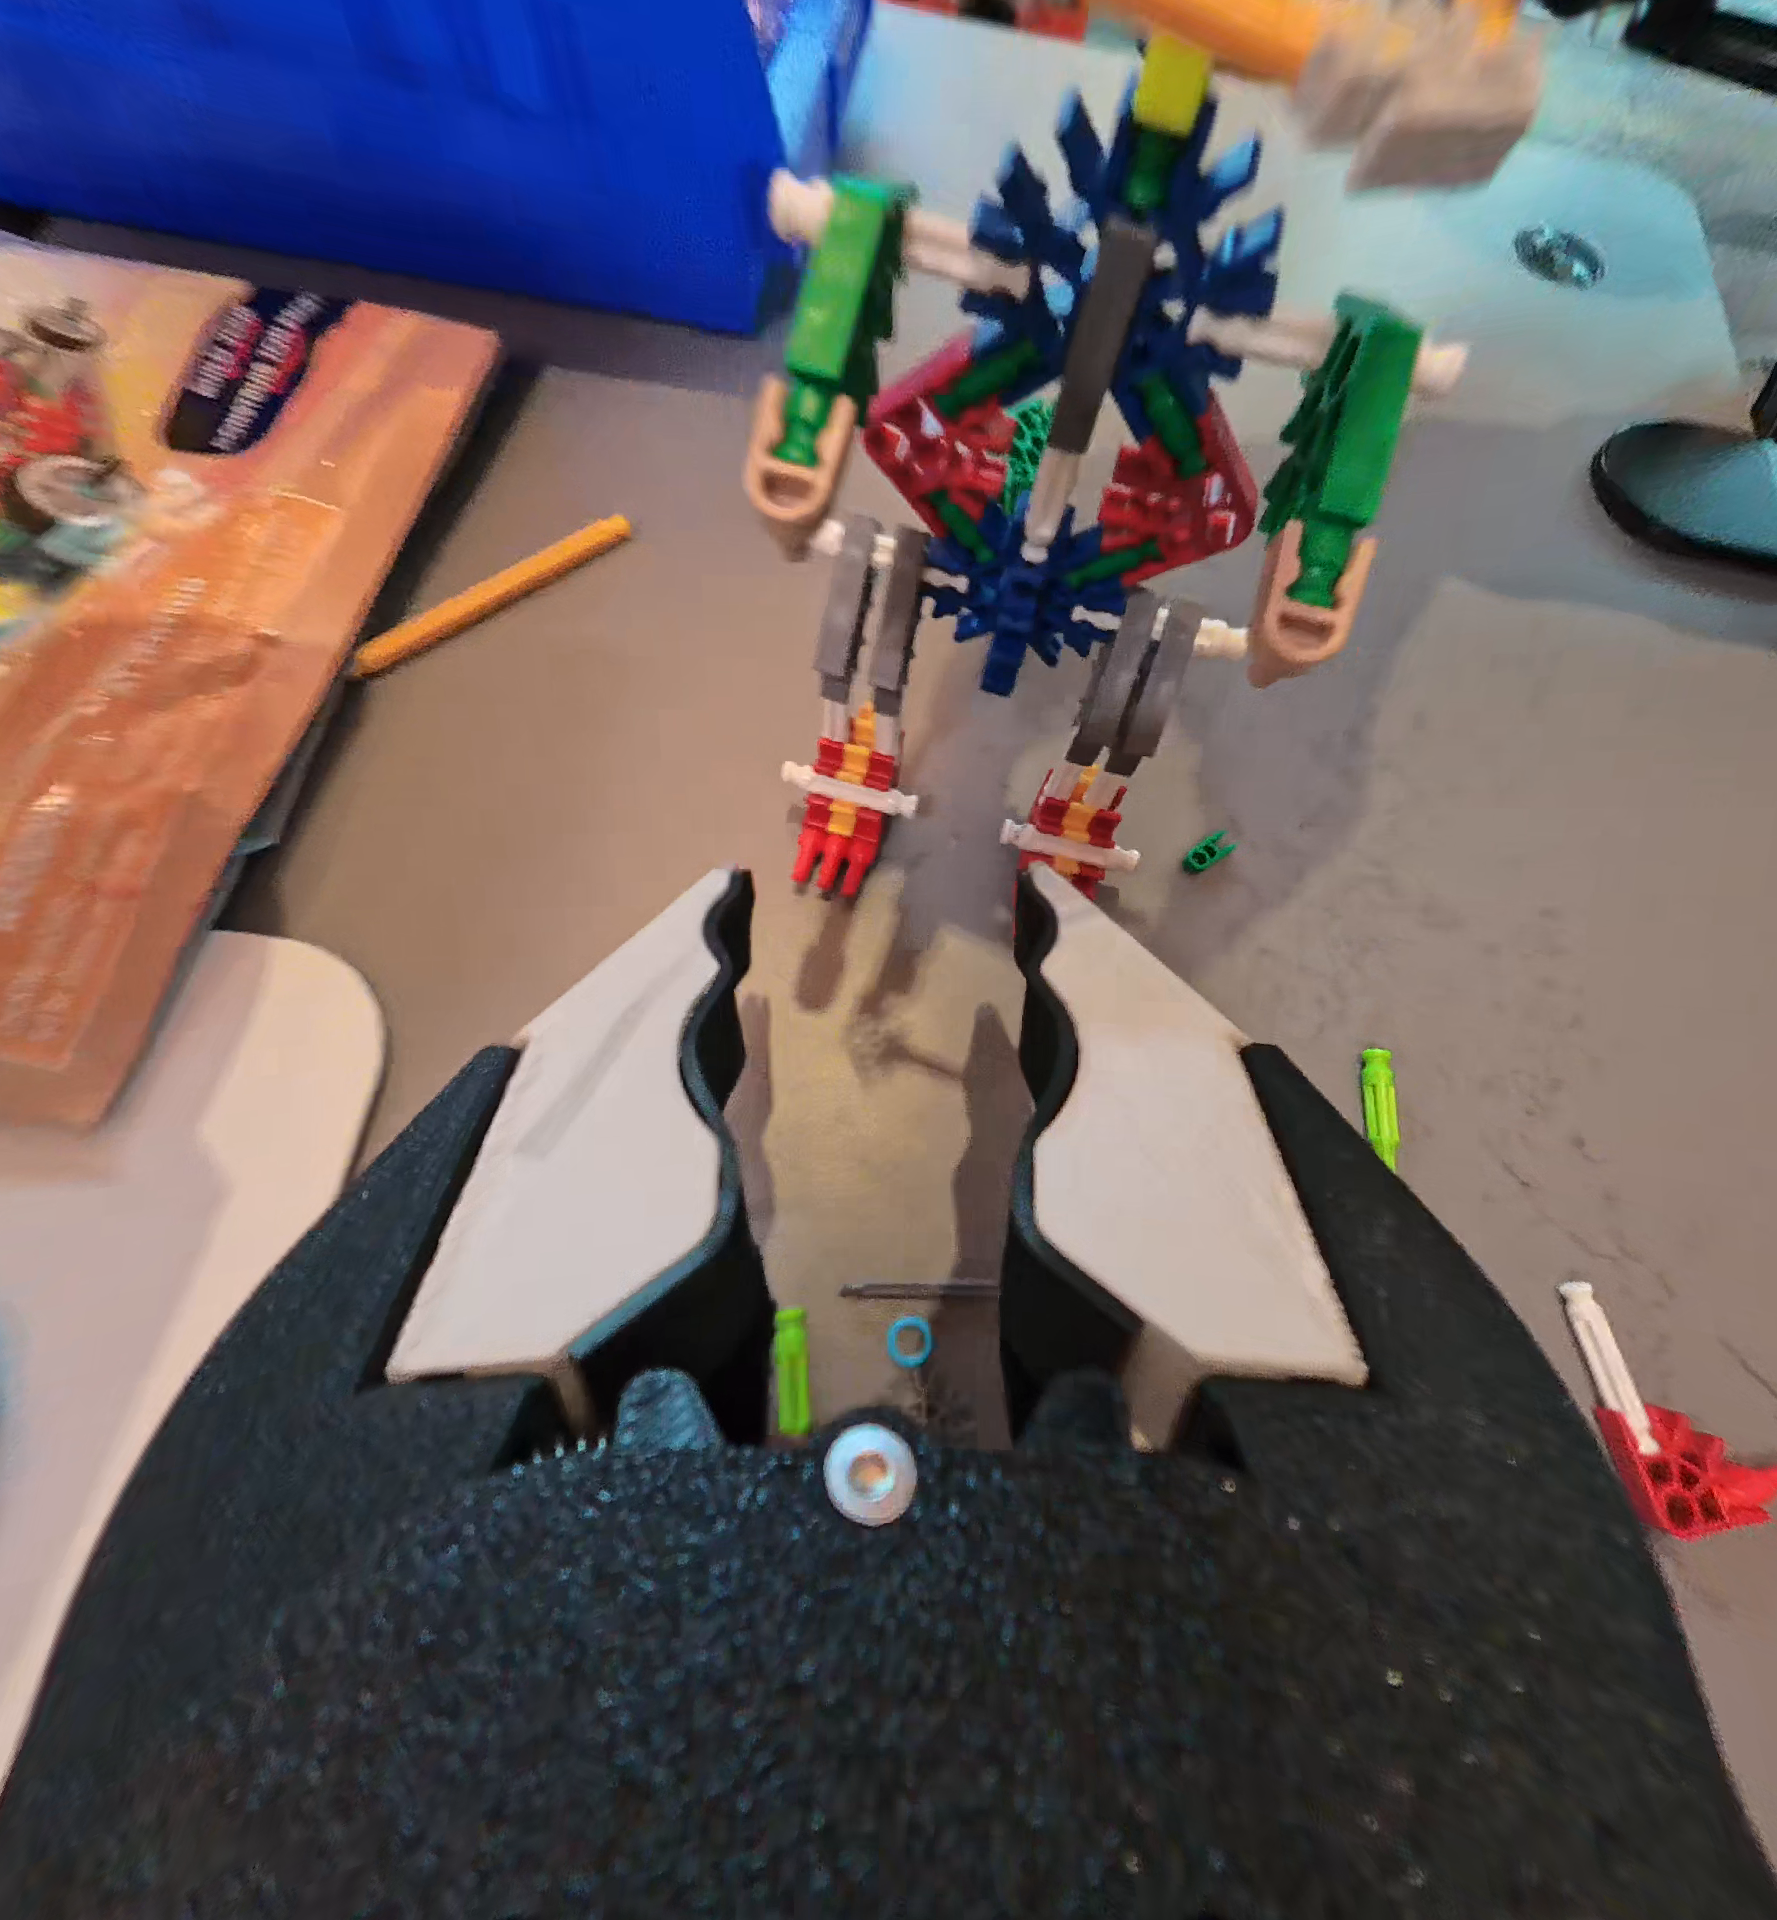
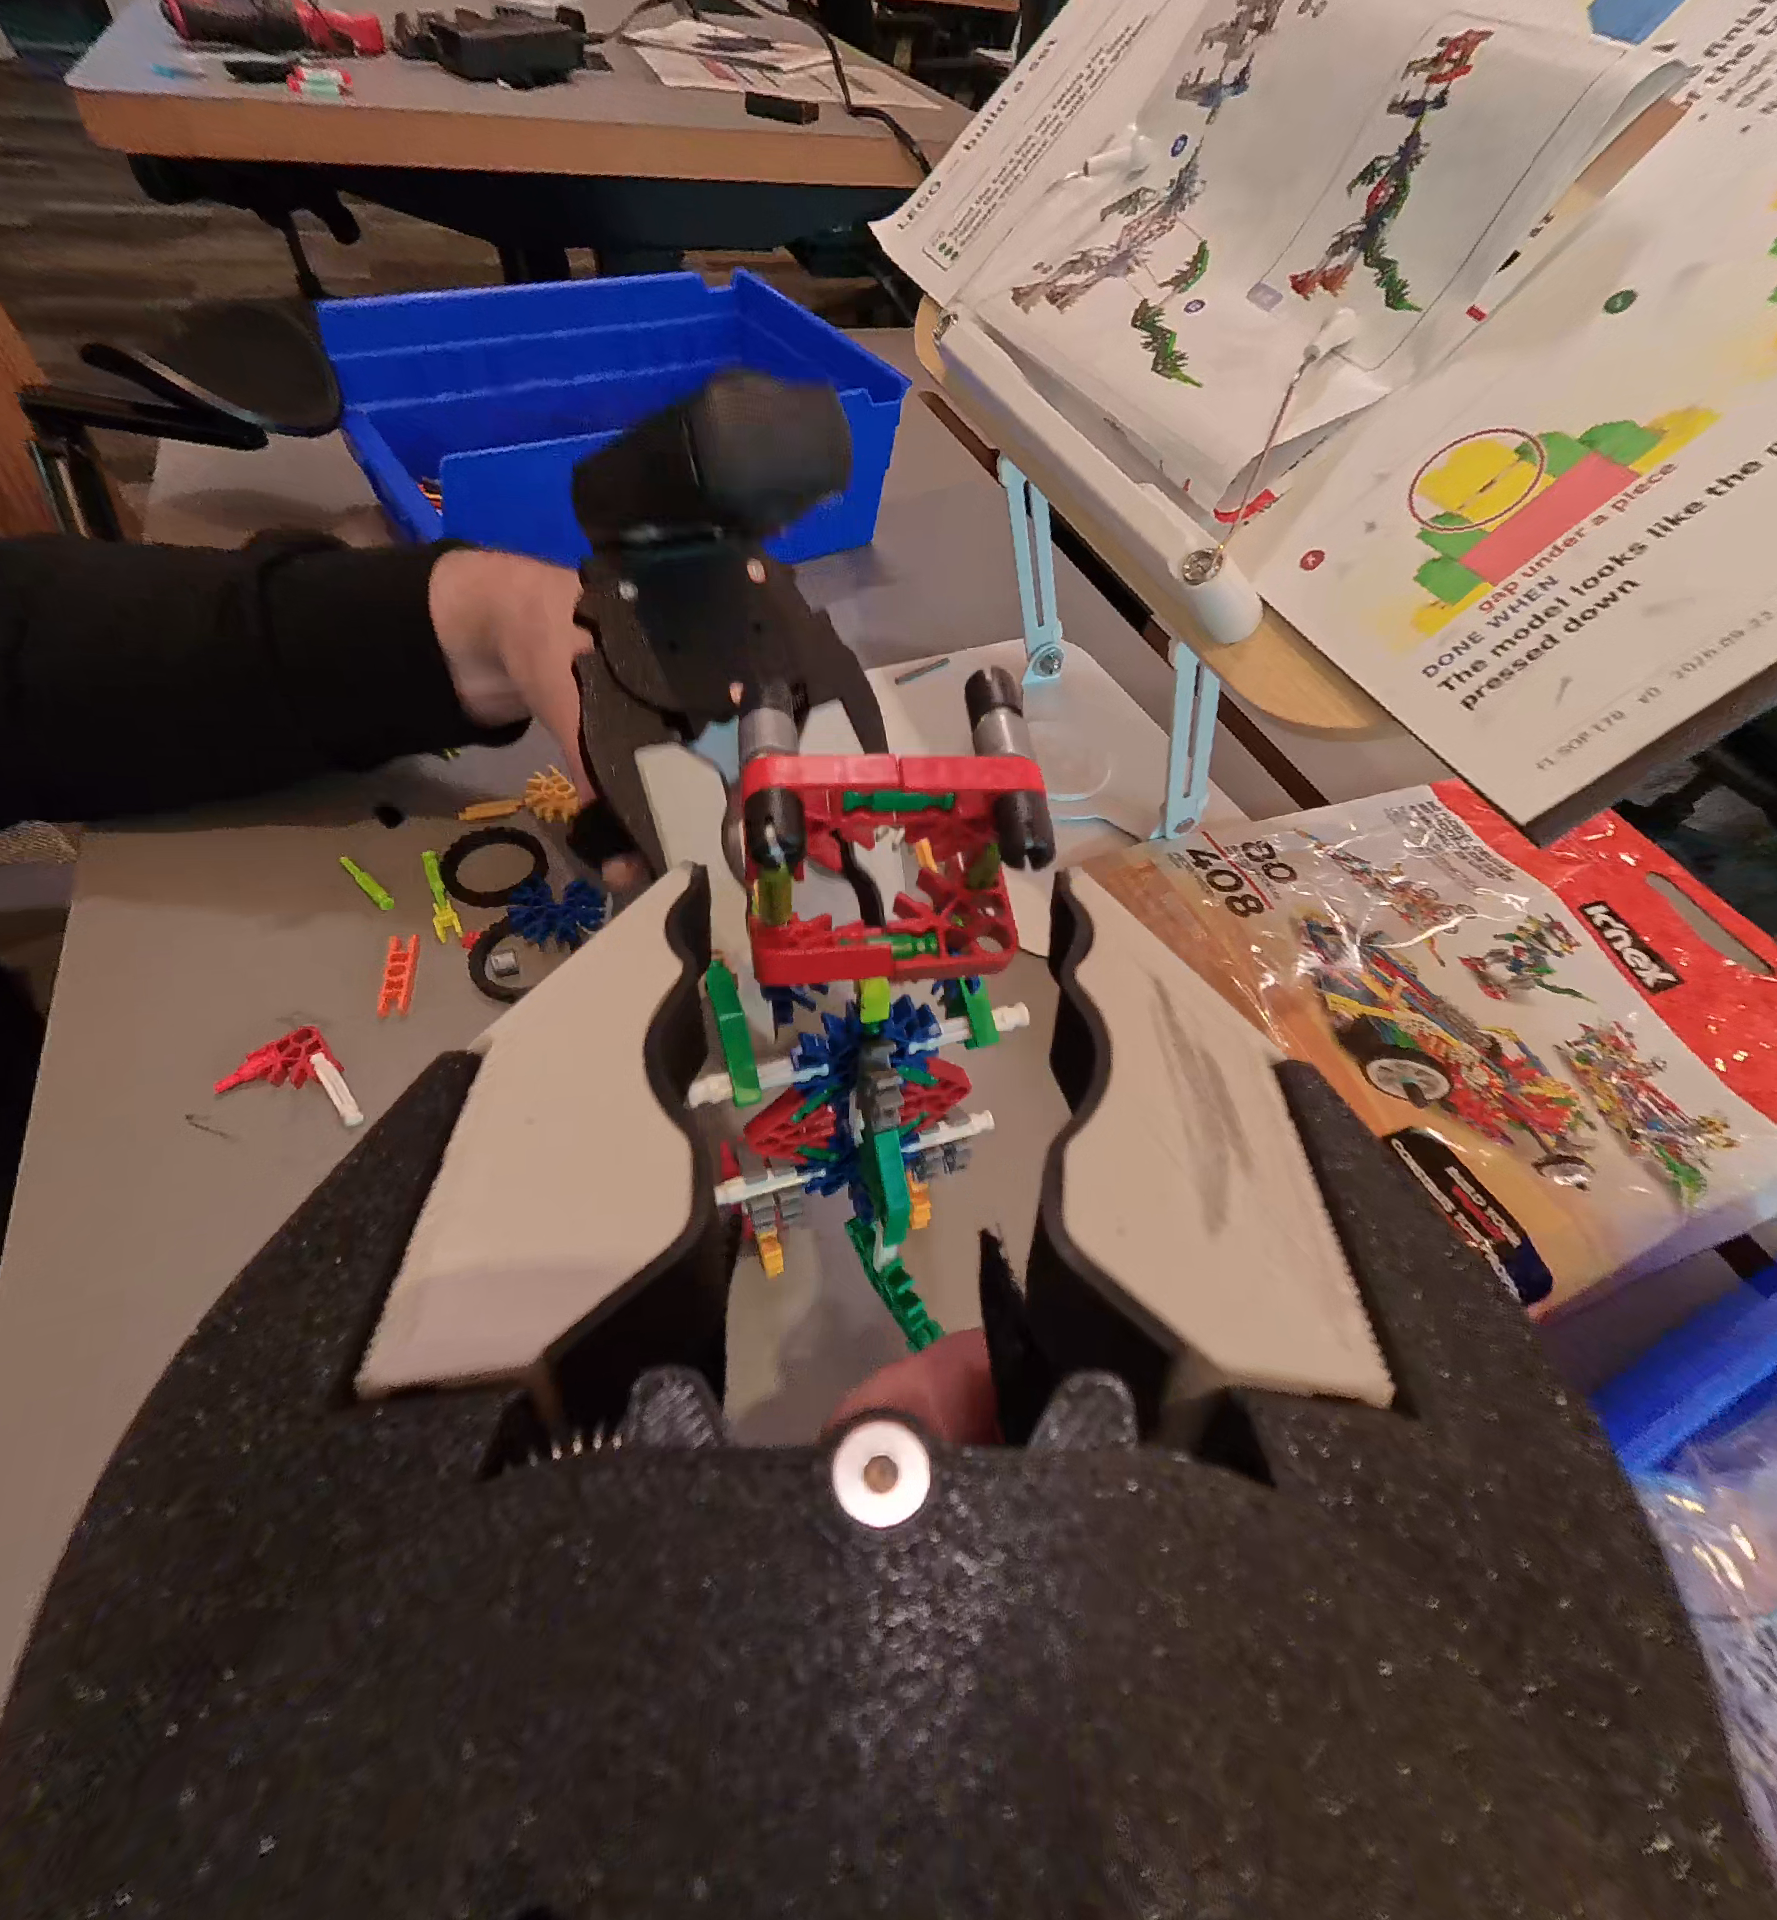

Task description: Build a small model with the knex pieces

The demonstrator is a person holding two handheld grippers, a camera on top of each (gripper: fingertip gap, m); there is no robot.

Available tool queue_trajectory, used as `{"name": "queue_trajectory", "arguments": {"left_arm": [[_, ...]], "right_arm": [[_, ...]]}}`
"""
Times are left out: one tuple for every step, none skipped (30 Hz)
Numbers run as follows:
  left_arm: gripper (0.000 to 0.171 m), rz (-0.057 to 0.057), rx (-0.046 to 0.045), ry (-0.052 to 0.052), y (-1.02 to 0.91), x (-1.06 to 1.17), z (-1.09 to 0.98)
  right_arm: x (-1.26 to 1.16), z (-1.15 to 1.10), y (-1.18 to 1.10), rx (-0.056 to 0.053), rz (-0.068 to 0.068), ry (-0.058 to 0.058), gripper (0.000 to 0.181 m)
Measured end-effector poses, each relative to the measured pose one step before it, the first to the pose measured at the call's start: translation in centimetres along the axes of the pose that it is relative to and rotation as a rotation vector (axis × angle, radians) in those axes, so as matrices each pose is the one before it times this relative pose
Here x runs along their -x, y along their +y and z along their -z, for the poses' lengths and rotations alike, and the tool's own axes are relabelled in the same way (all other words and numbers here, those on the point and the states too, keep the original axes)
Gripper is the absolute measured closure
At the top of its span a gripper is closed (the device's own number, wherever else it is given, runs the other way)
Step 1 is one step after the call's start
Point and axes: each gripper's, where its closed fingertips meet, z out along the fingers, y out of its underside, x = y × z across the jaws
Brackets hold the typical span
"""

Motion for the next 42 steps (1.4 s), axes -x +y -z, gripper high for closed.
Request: {"name": "queue_trajectory", "arguments": {"left_arm": [[0.122,-0.0016,-0.02374,-0.0212,-0.420,0.411,0.841],[0.121,0.0001,-0.02218,-0.0184,-0.486,0.362,0.909],[0.120,-0.0017,-0.03307,-0.0192,-0.772,0.337,1.075],[0.120,-0.0026,-0.05268,-0.0244,-1.234,0.350,1.197],[0.120,0.0010,-0.05244,-0.0109,-1.416,0.085,1.181],[0.120,-0.0002,-0.04490,0.0032,-1.467,-0.231,1.071],[0.120,-0.0100,-0.04423,-0.0005,-1.577,-0.356,0.893],[0.120,-0.0197,-0.03111,-0.0043,-1.428,-0.406,0.570],[0.121,-0.0268,-0.00977,-0.0023,-1.061,-0.488,0.172],[0.121,-0.0300,0.00051,0.0003,-0.784,-0.573,-0.197],[0.124,-0.0262,0.00409,0.0083,-0.597,-0.727,-0.473],[0.126,-0.0268,0.01754,0.0099,-0.241,-0.723,-0.681],[0.127,-0.0298,0.02920,-0.0029,0.090,-0.462,-0.798],[0.129,-0.0234,0.02571,-0.0005,0.168,-0.374,-0.817],[0.130,-0.0173,0.01197,-0.0084,0.076,-0.143,-0.740],[0.133,-0.0097,0.00675,-0.0065,0.095,-0.063,-0.636],[0.134,0.0054,0.00648,0.0084,0.141,-0.168,-0.467],[0.134,0.0180,-0.00331,0.0016,0.015,0.031,-0.278],[0.134,0.0190,-0.01255,0.0033,-0.106,0.031,-0.135],[0.134,0.0142,-0.00463,0.0113,0.035,-0.096,-0.110],[0.134,0.0050,0.00401,-0.0014,0.175,0.038,-0.069],[0.135,-0.0028,-0.00537,-0.0085,0.021,0.070,0.026],[0.135,0.0020,-0.00374,0.0016,0.024,-0.065,0.056],[0.135,0.0011,-0.00013,0.0010,0.093,-0.054,0.026],[0.135,-0.0009,-0.00235,-0.0053,0.061,0.055,0.004],[0.135,0.0033,-0.00325,0.0007,0.040,-0.022,-0.006],[0.135,0.0057,-0.00120,0.0025,0.076,-0.015,-0.016],[0.137,0.0048,-0.00207,-0.0027,0.065,0.056,-0.015],[0.137,0.0033,-0.00612,-0.0002,-0.011,0.008,-0.005],[0.137,0.0033,-0.00088,0.0032,0.053,-0.033,-0.017],[0.138,0.0001,-0.00160,0.0022,0.023,-0.022,0.016],[0.138,-0.0012,-0.00524,-0.0005,-0.059,0.009,0.026],[0.138,0.0024,-0.00295,0.0031,-0.018,-0.055,0.008],[0.138,0.0035,0.00026,0.0053,0.029,-0.095,-0.016],[0.138,-0.0023,-0.00370,-0.0026,-0.047,-0.012,-0.022],[0.139,-0.0057,-0.00020,-0.0053,0.037,0.010,-0.035],[0.139,0.0002,-0.00087,0.0021,0.004,-0.068,-0.036],[0.138,0.0045,-0.00497,0.0040,-0.097,-0.055,0.023],[0.137,0.0002,-0.00941,-0.0089,-0.165,0.157,0.086],[0.137,-0.0034,-0.01249,-0.0029,-0.235,0.063,0.179],[0.134,-0.0038,-0.01338,0.0071,-0.283,-0.090,0.206],[0.132,0.0014,-0.00782,0.0020,-0.218,0.029,0.188]], "right_arm": [[-0.030,0.341,0.097,0.0009,0.0019,0.0061,0.117],[-0.089,0.410,-0.043,-0.0101,-0.0068,0.0065,0.119],[-0.091,0.454,-0.084,-0.0136,-0.0165,0.0031,0.122],[0.036,0.447,-0.179,-0.0187,-0.0169,-0.0058,0.124],[-0.018,0.374,-0.163,-0.0185,-0.0148,-0.0012,0.130],[-0.155,0.222,-0.010,-0.0064,-0.0134,0.0063,0.132],[-0.084,0.075,0.087,0.0015,-0.0098,0.0010,0.132],[-0.017,0.003,0.017,-0.0032,-0.0051,-0.0022,0.134],[0.020,-0.073,0.038,-0.0021,-0.0014,-0.0024,0.137],[-0.001,-0.091,0.147,0.0058,-0.0001,-0.0008,0.138],[0.020,-0.117,0.185,0.0081,0.0030,-0.0006,0.140],[0.060,-0.078,0.104,0.0020,0.0035,-0.0029,0.142],[0.075,-0.018,-0.028,-0.0055,-0.0023,-0.0060,0.146],[-0.055,0.012,0.022,-0.0021,-0.0032,0.0010,0.147],[-0.033,0.014,0.050,-0.0015,0.0008,0.0004,0.148],[0.046,-0.003,0.034,-0.0032,-0.0003,-0.0033,0.149],[0.071,-0.023,0.047,-0.0016,-0.0018,-0.0033,0.150],[0.052,-0.030,0.062,0.0008,0.0009,0.0000,0.150],[0.058,0.008,0.000,-0.0018,0.0034,0.0003,0.151],[0.016,0.030,-0.048,-0.0046,0.0020,0.0008,0.152],[-0.010,0.004,0.017,-0.0013,-0.0018,0.0005,0.151],[0.038,0.011,-0.048,-0.0043,-0.0010,-0.0032,0.151],[0.038,0.007,-0.089,-0.0076,-0.0008,-0.0030,0.151],[-0.035,-0.016,-0.033,-0.0034,-0.0042,-0.0004,0.151],[0.024,-0.020,-0.003,-0.0024,-0.0033,-0.0022,0.151],[0.059,-0.008,-0.021,-0.0050,0.0001,-0.0031,0.152],[-0.017,-0.009,-0.017,-0.0064,-0.0006,0.0007,0.152],[-0.024,-0.010,-0.009,-0.0091,-0.0048,0.0001,0.152],[0.018,-0.047,-0.001,-0.0101,-0.0084,-0.0036,0.153],[0.047,-0.073,0.073,-0.0043,-0.0069,-0.0037,0.153],[-0.006,-0.001,-0.018,-0.0072,-0.0016,0.0027,0.153],[-0.010,0.056,-0.048,-0.0065,-0.0010,0.0025,0.154],[0.059,0.032,0.012,-0.0013,-0.0010,-0.0018,0.155],[0.041,0.019,0.017,-0.0015,0.0040,0.0013,0.155],[-0.052,0.054,-0.012,-0.0035,0.0024,0.0057,0.155],[-0.071,0.045,0.083,0.0027,-0.0074,0.0019,0.155],[0.005,0.059,-0.025,-0.0036,-0.0141,-0.0054,0.155],[-0.033,0.123,-0.142,-0.0107,-0.0049,-0.0010,0.155],[-0.049,0.194,-0.309,-0.0194,0.0022,0.0025,0.154],[0.002,0.225,-0.407,-0.0214,0.0006,-0.0013,0.149],[0.034,0.215,-0.325,-0.0144,0.0047,-0.0040,0.144],[0.131,0.156,-0.168,-0.0047,0.0160,-0.0086,0.135]]}}
